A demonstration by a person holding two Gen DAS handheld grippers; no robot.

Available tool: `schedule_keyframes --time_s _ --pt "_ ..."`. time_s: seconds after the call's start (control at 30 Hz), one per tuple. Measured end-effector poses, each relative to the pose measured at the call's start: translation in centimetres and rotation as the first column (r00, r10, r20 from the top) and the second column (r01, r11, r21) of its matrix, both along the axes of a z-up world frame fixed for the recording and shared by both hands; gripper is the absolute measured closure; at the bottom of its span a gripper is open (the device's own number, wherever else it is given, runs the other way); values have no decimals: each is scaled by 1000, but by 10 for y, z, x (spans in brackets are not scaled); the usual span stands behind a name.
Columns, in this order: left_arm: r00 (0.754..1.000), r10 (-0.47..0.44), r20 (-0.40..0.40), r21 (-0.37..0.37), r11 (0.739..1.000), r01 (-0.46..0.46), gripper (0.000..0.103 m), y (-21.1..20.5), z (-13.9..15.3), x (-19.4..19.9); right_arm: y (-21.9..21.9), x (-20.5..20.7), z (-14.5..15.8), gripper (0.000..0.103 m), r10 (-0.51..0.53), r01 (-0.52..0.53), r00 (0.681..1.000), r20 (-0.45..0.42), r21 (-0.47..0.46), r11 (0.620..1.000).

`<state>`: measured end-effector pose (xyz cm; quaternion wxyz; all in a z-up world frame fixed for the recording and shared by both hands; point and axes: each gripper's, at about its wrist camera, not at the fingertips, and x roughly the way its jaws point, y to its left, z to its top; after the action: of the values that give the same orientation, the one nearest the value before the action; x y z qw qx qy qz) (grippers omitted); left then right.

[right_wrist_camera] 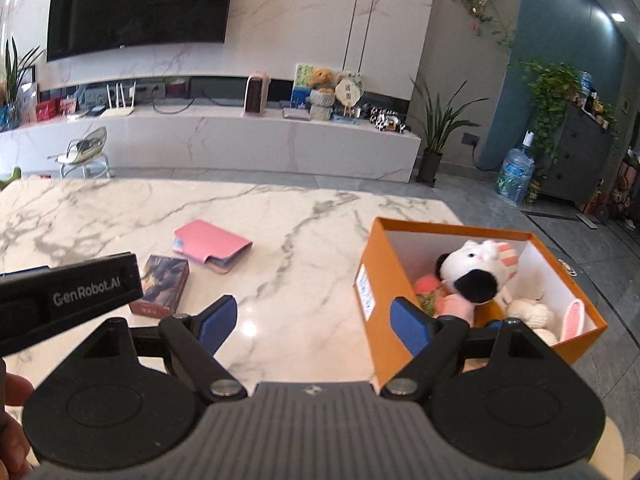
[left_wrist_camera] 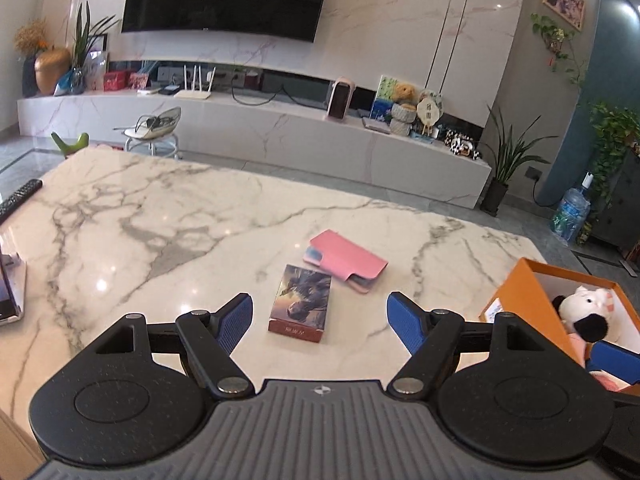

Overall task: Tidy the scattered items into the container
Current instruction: 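Withdraw both grippers from the box toward the table, then lower the left gripper onto the illustrated book box and close on it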

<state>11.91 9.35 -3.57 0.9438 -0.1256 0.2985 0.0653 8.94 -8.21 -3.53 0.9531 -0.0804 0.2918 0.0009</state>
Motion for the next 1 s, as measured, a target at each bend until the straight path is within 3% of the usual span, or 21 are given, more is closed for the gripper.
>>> schedule_keyframes --time_s 0.2,0.4,0.67,1.0 --pt "999 -20 -50 -5 1000 20 15 1 -21 26 -3 31 -21 18 -38 38 997 -61 2 999" --pt "995 -35 -89 44 998 39 14 4 -40 60 -5 64 -34 18 -87 90 992 -92 36 995" --pt "983 -49 -175 73 995 63 14 8 -71 103 0 113 -60 18 -92 100 983 -158 46 994" --pt "970 -51 -237 70 995 69 17 14 -100 129 11 152 -85 18 -73 86 978 -198 61 994"
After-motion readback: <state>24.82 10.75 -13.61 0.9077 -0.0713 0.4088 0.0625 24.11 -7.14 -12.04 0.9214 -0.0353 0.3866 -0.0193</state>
